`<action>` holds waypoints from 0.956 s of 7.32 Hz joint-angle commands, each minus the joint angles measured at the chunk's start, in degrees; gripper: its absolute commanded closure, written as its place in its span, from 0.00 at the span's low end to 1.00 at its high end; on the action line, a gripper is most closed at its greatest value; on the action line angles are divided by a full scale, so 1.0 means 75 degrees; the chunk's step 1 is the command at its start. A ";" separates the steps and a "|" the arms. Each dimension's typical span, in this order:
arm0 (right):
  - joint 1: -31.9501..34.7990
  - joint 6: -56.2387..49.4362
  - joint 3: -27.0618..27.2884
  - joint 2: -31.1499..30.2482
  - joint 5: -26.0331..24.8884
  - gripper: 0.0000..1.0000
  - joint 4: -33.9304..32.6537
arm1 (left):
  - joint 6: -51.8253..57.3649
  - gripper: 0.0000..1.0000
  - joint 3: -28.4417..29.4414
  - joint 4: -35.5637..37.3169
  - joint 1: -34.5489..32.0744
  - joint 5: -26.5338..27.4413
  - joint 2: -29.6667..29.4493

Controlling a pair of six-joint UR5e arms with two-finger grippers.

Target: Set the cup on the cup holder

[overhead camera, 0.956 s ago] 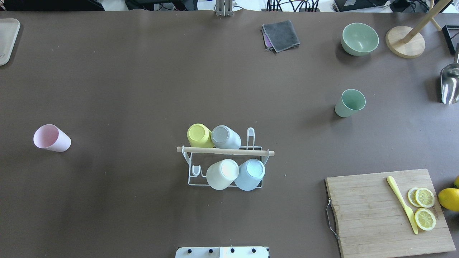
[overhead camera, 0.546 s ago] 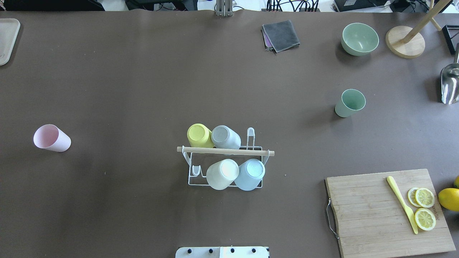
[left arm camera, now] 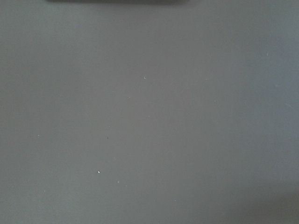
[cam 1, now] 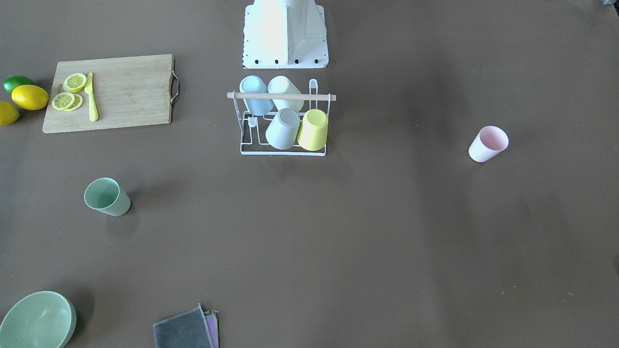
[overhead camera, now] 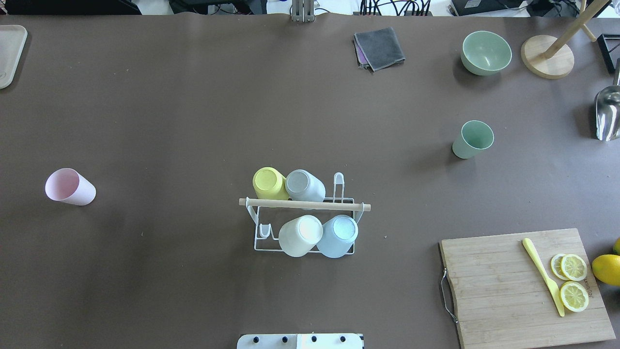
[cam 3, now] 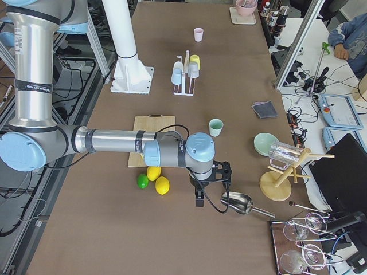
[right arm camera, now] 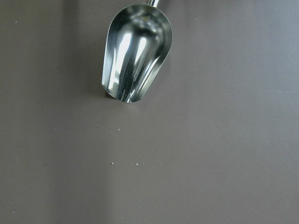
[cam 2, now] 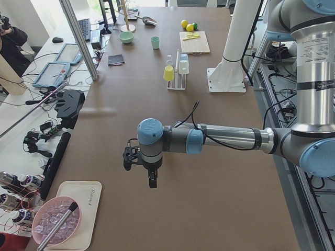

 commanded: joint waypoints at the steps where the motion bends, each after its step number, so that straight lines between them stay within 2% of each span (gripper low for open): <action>1: -0.0203 0.0039 0.0060 0.0245 -0.0031 0.00 -0.0025 | 0.0000 0.02 0.0001 0.0009 0.0000 -0.0001 0.0007; 2: -0.0378 0.0039 0.0235 0.0340 -0.0008 0.00 -0.0094 | 0.0000 0.02 0.0001 0.0009 0.0000 -0.0001 -0.0005; 4: -0.1301 0.0074 0.0726 0.0503 -0.0112 0.00 -0.0269 | 0.0000 0.02 0.0001 0.0009 0.0000 0.0011 -0.0017; 5: -0.1932 0.0074 0.1065 0.0853 -0.0426 0.00 -0.1037 | 0.0000 0.02 -0.0011 0.0009 0.0000 0.0011 -0.0028; 7: -0.2942 0.0027 0.1080 0.2455 -0.0756 0.00 -0.3063 | 0.0000 0.02 -0.0023 0.0009 0.0012 0.0011 -0.0028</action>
